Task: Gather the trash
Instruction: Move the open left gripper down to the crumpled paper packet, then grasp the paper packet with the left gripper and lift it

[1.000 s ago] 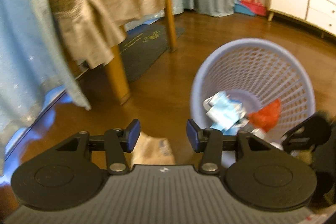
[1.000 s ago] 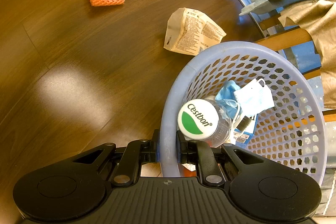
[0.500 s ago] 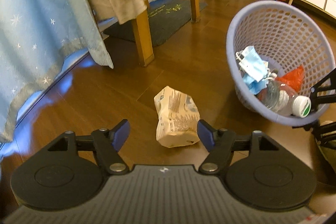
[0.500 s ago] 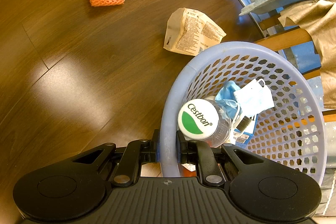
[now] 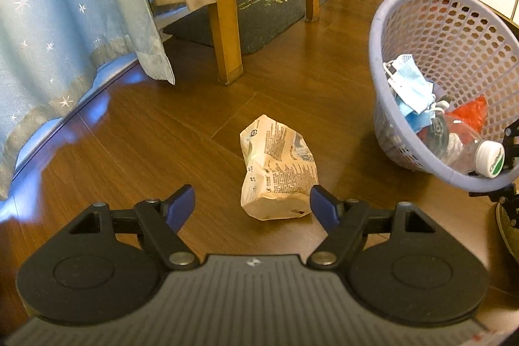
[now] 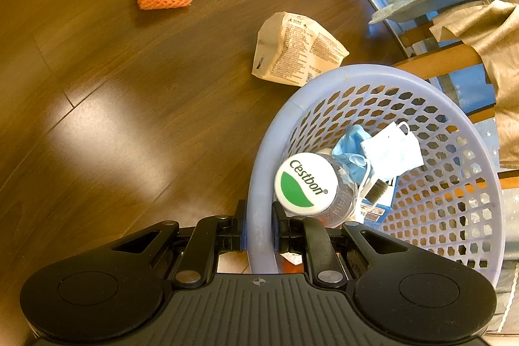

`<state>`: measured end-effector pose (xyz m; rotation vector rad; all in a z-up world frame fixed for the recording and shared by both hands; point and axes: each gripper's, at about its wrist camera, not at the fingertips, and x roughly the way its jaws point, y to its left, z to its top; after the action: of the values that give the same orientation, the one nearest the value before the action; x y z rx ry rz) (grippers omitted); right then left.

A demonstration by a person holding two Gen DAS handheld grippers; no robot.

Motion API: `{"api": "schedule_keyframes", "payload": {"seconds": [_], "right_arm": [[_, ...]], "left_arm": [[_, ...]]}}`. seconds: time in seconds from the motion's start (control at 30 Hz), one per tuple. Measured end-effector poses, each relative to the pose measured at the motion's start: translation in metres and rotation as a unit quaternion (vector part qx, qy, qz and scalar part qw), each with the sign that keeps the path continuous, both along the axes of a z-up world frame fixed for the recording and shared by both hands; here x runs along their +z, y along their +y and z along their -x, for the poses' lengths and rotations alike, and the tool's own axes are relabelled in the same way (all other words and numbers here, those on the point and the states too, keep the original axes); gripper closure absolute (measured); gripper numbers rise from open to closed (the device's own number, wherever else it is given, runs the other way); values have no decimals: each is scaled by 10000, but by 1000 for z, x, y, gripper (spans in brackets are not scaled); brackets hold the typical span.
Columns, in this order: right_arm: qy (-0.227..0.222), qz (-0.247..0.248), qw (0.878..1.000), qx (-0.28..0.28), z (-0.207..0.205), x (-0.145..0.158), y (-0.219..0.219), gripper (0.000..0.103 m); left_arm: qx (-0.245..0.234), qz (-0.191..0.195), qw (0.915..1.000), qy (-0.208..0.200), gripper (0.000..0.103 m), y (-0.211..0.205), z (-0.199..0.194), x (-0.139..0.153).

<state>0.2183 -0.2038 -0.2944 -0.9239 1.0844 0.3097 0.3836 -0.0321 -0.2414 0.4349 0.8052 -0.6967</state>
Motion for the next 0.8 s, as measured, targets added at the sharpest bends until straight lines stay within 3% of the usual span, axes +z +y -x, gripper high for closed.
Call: {"api": "schedule_keyframes", "payload": {"seconds": [0.8], "right_arm": [[-106,-128,9991,-400,-33,3,-5,92]], "left_arm": [[133,182,9993,304,27,-33,-39,-46]]}}
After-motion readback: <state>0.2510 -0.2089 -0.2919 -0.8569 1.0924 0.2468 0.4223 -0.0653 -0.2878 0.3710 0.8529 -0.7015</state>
